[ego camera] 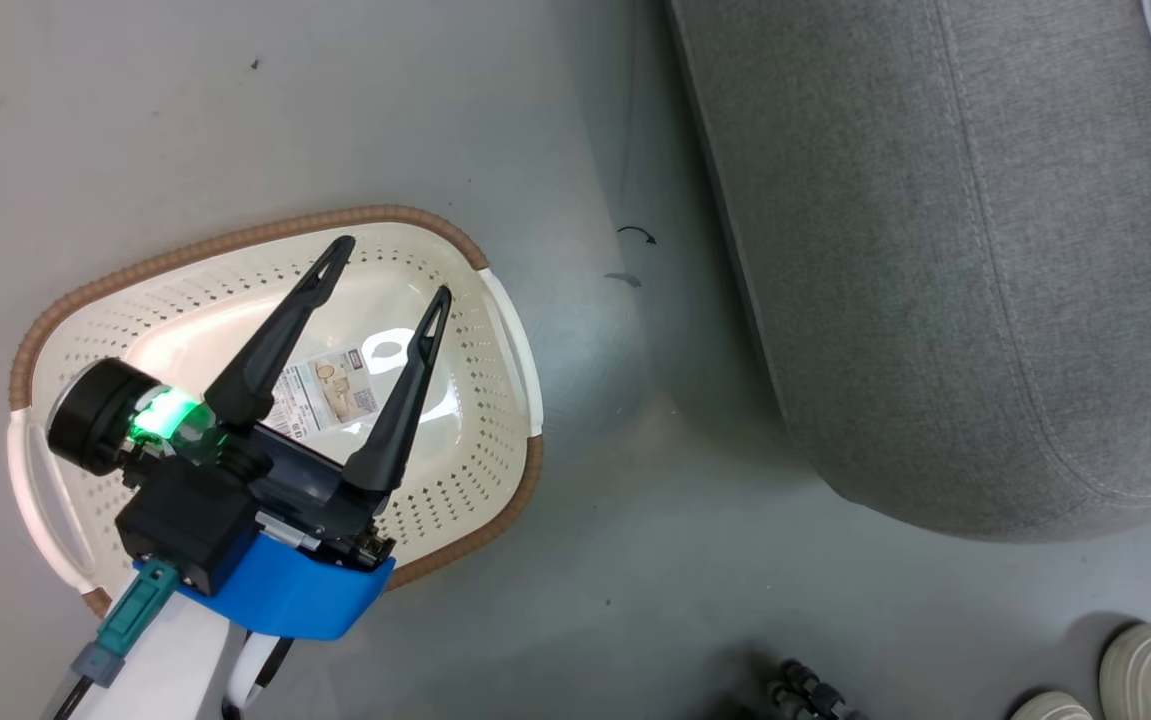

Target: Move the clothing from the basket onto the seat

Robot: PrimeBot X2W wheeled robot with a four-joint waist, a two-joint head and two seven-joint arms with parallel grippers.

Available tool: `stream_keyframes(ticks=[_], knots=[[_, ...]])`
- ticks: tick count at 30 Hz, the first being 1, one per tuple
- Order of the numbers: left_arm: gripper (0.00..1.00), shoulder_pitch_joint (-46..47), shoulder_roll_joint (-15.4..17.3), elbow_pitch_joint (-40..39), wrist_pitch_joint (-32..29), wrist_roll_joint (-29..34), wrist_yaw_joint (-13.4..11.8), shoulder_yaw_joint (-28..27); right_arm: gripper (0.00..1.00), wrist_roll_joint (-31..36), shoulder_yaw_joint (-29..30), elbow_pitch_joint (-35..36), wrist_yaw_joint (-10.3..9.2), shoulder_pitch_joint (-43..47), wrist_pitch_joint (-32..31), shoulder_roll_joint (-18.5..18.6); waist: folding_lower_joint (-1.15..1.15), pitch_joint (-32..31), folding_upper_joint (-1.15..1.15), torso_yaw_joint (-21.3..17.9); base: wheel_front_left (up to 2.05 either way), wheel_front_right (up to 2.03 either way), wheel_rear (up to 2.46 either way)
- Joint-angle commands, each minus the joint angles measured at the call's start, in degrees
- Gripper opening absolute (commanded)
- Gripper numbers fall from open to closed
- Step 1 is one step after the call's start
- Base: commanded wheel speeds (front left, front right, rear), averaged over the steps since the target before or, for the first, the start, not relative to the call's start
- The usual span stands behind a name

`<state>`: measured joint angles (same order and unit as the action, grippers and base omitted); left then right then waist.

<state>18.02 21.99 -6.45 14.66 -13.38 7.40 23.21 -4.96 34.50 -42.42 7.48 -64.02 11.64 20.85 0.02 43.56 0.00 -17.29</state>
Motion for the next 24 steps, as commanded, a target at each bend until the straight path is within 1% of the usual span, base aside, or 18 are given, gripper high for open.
stream_keyframes(ticks=[1, 5, 6, 7, 8, 11, 17, 24], knots=[[1.0, 0.45, 0.47, -0.08, -0.28, -0.13, 0.09, 0.3, 0.0, 1.31, 0.59, -1.66, 0.03, 0.9, -0.18, -0.13, -0.02, 0.24, 0.0, 0.18, 0.0, 0.0, 0.0], [1.0, 0.34, 0.32, 0.72, -0.09, -0.42, 0.1, 0.95, 0.01, 5.41, 2.08, -6.9, 0.03, 1.36, -1.46, -0.55, -0.02, -0.34, 0.0, 0.43, 0.0, 0.0, 0.0], [1.0, 0.49, 0.14, 0.98, -0.05, -0.53, 0.1, 1.2, 0.27, 6.59, 2.3, -7.85, 0.03, 1.33, -1.7, -0.68, -0.02, -0.71, 0.0, 0.59, 0.0, 0.0, 0.0], [1.0, 0.74, -0.02, 1.19, 0.02, -0.61, 0.1, 1.48, 0.59, 7.6, 2.64, -8.78, 0.03, 1.23, -1.92, -0.82, -0.02, -1.04, 0.0, 0.76, 0.0, 0.0, 0.0], [1.0, 1.08, -0.23, 1.47, 0.08, -0.67, 0.1, 1.75, 0.99, 9.1, 2.63, -9.45, 0.03, 1.3, -2.07, -0.8, -0.02, -1.43, 0.0, 0.96, 0.0, 0.0, 0.0], [1.0, 1.52, -1.11, 2.58, 0.23, -1.17, 0.1, 2.21, 1.0, 11.96, 2.1, -11.07, 0.02, 1.46, -1.69, -0.93, -0.02, -2.9, 0.0, 1.65, 0.0, 0.0, 0.0], [1.0, 2.01, -3.31, 5.26, 0.53, -2.12, 0.1, 3.27, 1.0, 13.76, 1.72, -13.42, 0.03, 2.98, -0.46, -0.1, -0.02, -6.67, 0.0, 3.55, 0.0, 0.0, 0.0], [1.0, -0.31, -6.34, 7.37, 0.58, -3.13, 0.1, 2.35, 1.0, 15.84, -1.85, -15.4, 0.02, 7.24, 0.6, -1.03, -0.02, -13.22, 0.0, 4.88, 0.0, 0.0, 0.0]])
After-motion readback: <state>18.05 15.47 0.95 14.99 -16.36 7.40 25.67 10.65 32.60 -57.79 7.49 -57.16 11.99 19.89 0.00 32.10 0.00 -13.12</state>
